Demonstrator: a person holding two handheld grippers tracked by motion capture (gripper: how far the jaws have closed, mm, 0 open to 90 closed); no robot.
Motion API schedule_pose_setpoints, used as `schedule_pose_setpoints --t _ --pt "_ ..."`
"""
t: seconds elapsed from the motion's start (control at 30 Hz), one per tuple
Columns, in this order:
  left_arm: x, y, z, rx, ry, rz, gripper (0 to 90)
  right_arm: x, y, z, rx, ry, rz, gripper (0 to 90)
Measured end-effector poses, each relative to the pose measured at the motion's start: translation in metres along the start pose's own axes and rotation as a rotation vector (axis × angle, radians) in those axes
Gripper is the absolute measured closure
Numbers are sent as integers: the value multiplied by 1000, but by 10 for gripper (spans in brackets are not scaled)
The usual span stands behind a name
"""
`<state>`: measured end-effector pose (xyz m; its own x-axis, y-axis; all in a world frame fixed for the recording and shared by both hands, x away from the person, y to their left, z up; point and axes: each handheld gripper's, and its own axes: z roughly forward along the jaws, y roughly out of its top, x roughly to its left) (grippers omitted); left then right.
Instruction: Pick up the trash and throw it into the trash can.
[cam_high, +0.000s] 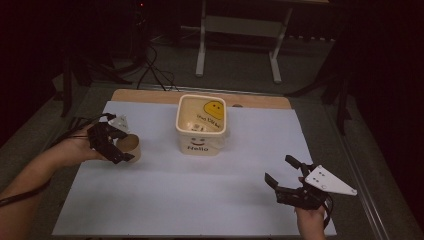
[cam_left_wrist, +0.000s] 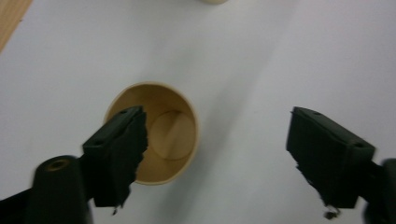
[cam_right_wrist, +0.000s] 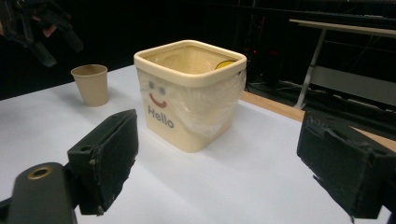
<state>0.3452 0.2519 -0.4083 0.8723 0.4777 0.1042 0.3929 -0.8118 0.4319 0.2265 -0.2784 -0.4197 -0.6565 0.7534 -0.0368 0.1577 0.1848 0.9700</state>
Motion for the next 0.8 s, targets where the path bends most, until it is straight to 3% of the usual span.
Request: schedule_pose_setpoints --t 0.27,0.5,0.8 --pt "3 -5 17 23 25 -10 466 0 -1 1 5 -2 1 125" --pt "5 -8 26 48 27 10 650 1 -1 1 7 -2 0 125" --pt "9 -10 38 81 12 29 709 0 -2 2 14 1 -2 125"
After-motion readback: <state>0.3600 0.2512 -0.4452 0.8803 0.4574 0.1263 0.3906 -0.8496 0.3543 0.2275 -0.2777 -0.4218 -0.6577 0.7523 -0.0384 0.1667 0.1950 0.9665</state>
